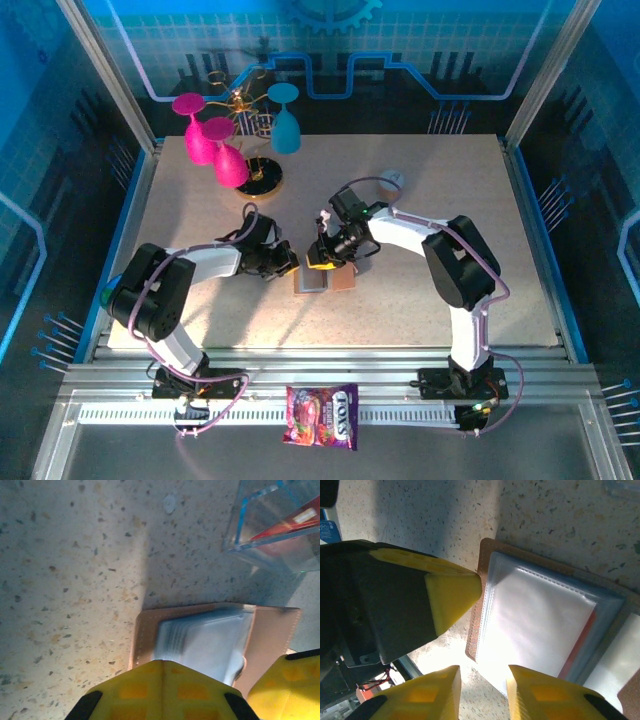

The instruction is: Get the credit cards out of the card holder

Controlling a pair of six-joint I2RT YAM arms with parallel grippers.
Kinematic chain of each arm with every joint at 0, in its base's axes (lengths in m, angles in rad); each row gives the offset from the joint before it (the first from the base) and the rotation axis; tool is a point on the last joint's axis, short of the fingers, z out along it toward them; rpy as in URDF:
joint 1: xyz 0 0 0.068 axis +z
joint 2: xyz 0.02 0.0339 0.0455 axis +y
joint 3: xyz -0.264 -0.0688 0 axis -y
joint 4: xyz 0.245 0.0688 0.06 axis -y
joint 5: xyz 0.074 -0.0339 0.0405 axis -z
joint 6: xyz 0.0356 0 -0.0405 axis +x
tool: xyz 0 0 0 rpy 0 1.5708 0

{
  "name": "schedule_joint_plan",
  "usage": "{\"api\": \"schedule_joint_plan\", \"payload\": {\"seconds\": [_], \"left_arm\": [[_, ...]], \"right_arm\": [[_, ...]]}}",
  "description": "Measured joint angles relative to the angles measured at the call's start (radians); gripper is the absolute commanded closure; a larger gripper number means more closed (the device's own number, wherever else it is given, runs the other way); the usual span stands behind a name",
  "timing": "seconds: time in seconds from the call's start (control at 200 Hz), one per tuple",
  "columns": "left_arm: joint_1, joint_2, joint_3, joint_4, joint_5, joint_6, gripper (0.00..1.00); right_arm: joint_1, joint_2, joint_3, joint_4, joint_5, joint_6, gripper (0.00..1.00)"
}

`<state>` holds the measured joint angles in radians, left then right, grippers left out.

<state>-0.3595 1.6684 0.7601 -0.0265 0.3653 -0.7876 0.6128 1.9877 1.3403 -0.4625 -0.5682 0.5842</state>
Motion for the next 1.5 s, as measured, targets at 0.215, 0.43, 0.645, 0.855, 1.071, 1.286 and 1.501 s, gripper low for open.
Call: {"api": "schedule_joint_plan", "payload": {"seconds": [0.215,0.43,0.645,0.855,1.071,1.286,1.501], "left_arm": [[-0.001,0.021,0.01,-0.024,0.0,0.001,0.98],[-0.001,0.034,0.023,-0.035,0.0,0.003,0.98],[-0.001,0.044,0.04,-0.05,0.0,0.008,0.98],[-0.001,0.059,0.063,-0.069,0.0,0.012,0.98],[-0.001,0.064,0.077,-0.089,0.0,0.03,0.98],[-0.001,0.064,0.087,-0.109,-0.001,0.03,0.95],[-0.002,0.027,0.089,-0.135,0.0,0.024,0.83]], "right_arm": [[0.003,0.007,0.0,-0.008,0.01,0.0,0.61],[0.003,0.023,0.0,-0.038,0.031,-0.001,0.59],[0.004,0.029,0.0,-0.052,0.048,-0.001,0.59],[0.004,0.029,-0.009,-0.051,0.069,0.0,0.59],[0.002,0.02,-0.042,-0.015,0.067,0.005,0.6],[-0.005,-0.006,-0.097,0.039,0.057,0.03,0.6],[-0.026,-0.02,-0.152,0.101,0.026,0.064,0.61]]}}
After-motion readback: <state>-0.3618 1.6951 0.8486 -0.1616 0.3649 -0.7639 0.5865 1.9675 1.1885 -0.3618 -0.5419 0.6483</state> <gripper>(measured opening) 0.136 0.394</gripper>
